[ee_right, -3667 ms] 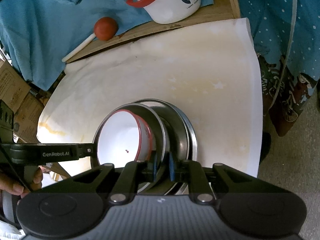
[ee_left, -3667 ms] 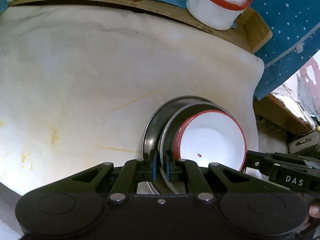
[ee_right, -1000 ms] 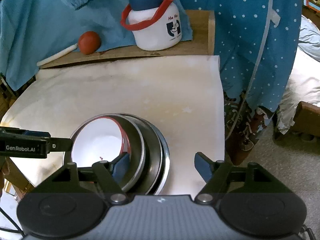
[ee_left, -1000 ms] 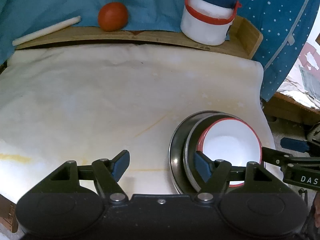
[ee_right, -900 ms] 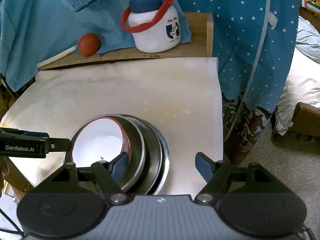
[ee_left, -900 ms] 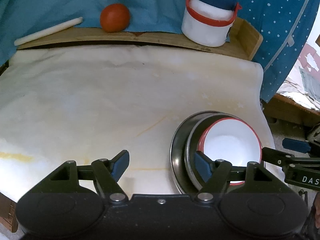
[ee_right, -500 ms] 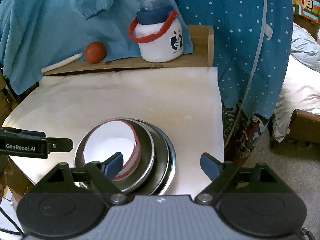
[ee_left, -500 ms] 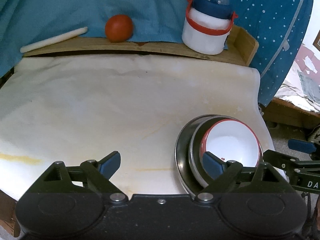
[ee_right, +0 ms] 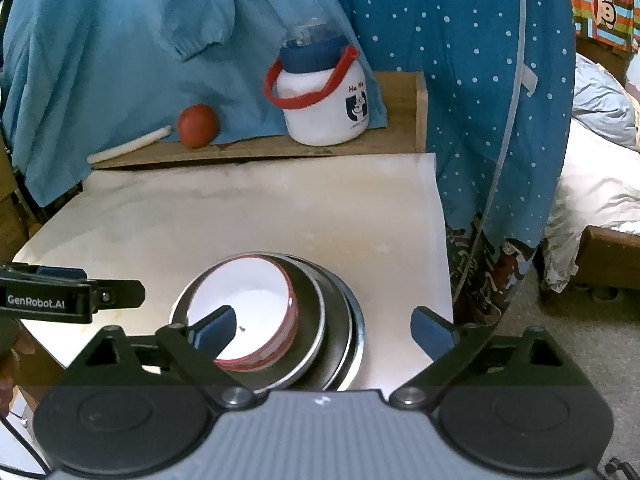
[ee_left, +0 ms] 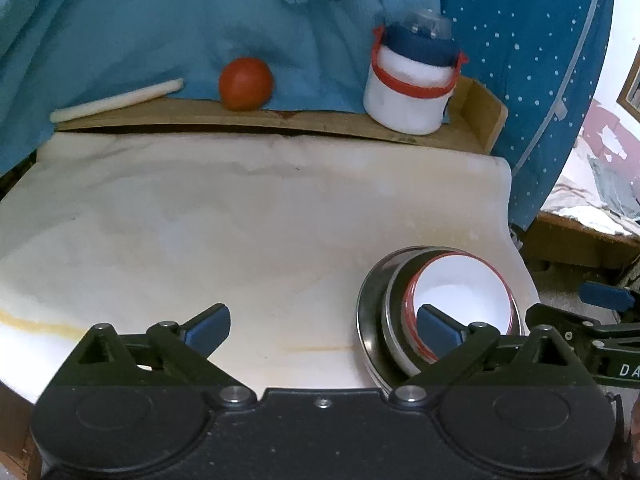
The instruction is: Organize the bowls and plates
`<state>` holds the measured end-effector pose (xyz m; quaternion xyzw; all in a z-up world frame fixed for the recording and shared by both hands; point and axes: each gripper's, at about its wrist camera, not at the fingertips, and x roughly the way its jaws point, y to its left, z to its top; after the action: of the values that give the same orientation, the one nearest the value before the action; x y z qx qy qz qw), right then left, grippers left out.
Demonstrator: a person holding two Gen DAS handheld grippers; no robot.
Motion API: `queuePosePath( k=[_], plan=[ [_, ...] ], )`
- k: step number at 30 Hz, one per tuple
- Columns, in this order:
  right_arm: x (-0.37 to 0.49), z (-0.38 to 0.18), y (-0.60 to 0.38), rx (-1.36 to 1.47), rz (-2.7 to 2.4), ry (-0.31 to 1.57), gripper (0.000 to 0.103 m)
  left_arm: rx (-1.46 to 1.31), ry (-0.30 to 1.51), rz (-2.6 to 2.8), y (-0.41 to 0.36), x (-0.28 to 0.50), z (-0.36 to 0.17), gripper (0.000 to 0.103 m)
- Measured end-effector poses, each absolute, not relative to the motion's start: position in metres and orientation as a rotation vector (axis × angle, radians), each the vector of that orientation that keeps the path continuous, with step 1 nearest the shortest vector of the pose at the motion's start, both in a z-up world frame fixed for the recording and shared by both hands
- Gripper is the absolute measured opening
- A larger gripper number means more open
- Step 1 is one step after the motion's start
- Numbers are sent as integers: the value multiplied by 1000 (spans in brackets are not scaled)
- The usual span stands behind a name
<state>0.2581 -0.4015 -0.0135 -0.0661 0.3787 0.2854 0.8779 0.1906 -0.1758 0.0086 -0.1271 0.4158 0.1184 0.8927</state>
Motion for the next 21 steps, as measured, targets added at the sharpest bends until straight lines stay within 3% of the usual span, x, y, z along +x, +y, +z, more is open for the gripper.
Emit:
queuePosePath(
  k=[21],
  plan=[
    [196, 9, -418, -61, 570, 633, 102, -272, 730, 222, -170, 133, 17, 102]
  ],
)
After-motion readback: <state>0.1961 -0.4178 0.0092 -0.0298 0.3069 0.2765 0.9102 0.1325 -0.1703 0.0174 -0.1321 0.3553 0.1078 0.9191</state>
